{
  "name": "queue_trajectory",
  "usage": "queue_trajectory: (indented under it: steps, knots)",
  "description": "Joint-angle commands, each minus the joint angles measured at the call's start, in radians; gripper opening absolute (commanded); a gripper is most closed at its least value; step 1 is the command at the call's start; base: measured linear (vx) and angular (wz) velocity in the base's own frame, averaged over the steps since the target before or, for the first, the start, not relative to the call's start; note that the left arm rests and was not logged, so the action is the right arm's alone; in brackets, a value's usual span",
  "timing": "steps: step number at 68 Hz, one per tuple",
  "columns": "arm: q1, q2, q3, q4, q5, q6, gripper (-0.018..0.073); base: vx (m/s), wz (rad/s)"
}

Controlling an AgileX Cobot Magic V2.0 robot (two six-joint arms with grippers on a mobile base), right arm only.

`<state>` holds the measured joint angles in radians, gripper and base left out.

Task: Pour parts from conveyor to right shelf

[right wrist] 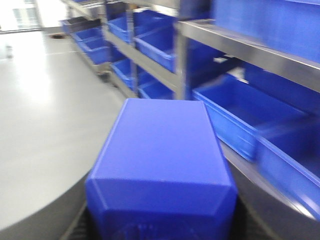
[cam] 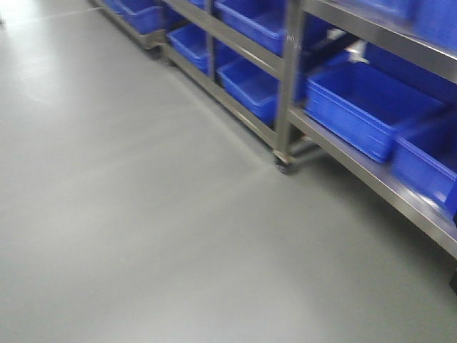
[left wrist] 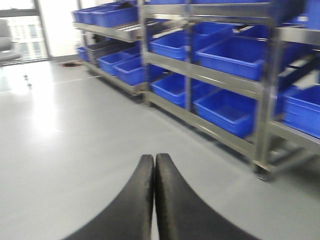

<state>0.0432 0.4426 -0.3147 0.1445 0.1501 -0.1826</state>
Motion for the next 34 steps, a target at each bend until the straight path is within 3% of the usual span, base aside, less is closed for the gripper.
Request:
queue_trajectory:
  steps: [1,34]
  knots:
    - [0.0,0.009,-0.029,-0.001,-0.081,-0.002,-0.0006,0.64,0.55]
    - [0.0,0.009,-0.029,-0.001,-0.081,-0.002,-0.0006,0.64,0.47]
